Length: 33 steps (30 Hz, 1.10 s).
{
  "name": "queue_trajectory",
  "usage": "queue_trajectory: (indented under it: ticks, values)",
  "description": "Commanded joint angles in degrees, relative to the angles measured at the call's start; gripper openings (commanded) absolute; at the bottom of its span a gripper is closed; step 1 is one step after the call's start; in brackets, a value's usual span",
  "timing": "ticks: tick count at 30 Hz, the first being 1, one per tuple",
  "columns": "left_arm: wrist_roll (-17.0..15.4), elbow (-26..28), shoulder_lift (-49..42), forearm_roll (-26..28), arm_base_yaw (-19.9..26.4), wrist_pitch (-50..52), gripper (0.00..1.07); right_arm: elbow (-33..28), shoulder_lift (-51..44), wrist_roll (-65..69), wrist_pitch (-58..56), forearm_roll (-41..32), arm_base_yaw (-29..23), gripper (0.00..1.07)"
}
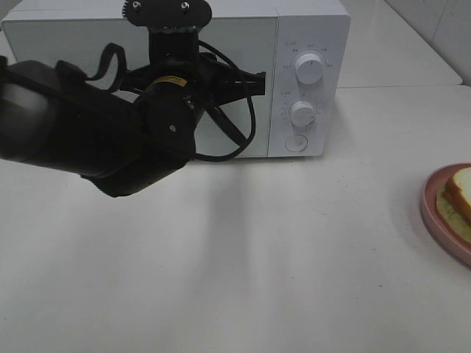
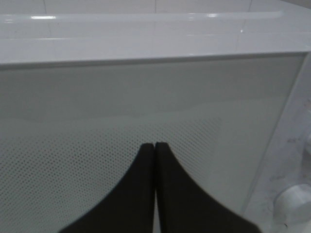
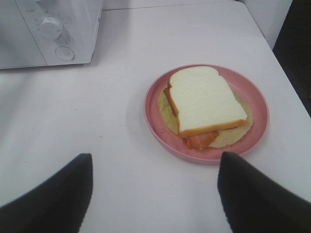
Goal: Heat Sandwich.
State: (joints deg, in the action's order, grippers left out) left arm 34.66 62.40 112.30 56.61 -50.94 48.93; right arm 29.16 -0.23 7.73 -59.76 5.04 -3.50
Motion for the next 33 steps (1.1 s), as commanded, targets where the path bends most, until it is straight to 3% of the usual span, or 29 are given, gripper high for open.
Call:
queue_trajectory:
  ticks: [1, 10, 14, 20, 23, 24, 26, 28, 29, 33]
  values:
    - [0.1, -3.3, -3.9, -1.4, -0.4, -4.4, 0.0, -0.2, -1.5, 0.1, 0.2, 0.1, 0.0, 0.7]
    - [0.1, -10.7, -12.8, -9.4, 0.0, -16.3, 0.0, -0.2, -1.5, 0.1, 0.2, 0.1, 0.0, 0.7]
    - [0.2, -11.2, -16.3, -10.8, 0.5, -24.1, 0.0, -0.2, -1.5, 0.1, 0.2, 0.1, 0.0, 0.7]
    - [-0.4, -11.2, -20.0, -17.4, 1.6, -37.9, 0.0, -0.2, -1.5, 0.1, 0.2, 0.1, 0.0, 0.7]
    - [-3.6, -11.2, -21.3, -21.3, 2.8, -43.8, 0.0, -0.2, -1.5, 0.1, 0.2, 0.1, 0.0, 0.7]
    - [-6.5, -11.2, -22.1, -23.6, 4.1, -47.6, 0.0, -0.2, -1.5, 0.1, 0.2, 0.1, 0.0, 0.7]
    - [-8.0, -11.2, -22.3, -24.5, 4.7, -49.5, 0.0, -0.2, -1.5, 0.1, 0.2, 0.1, 0.0, 0.7]
    - [-13.0, -11.2, -23.4, -29.7, 7.2, -57.2, 0.0, -0.2, -1.5, 0.1, 0.2, 0.1, 0.0, 0.7]
    - [-13.0, -11.2, -23.4, -29.7, 7.2, -57.2, 0.0, -0.2, -1.5, 0.1, 0.2, 0.1, 0.0, 0.7]
    - [-21.4, -11.2, -26.8, -38.3, 10.9, -68.6, 0.0, -0.2, -1.5, 0.1, 0.2, 0.1, 0.0, 0.7]
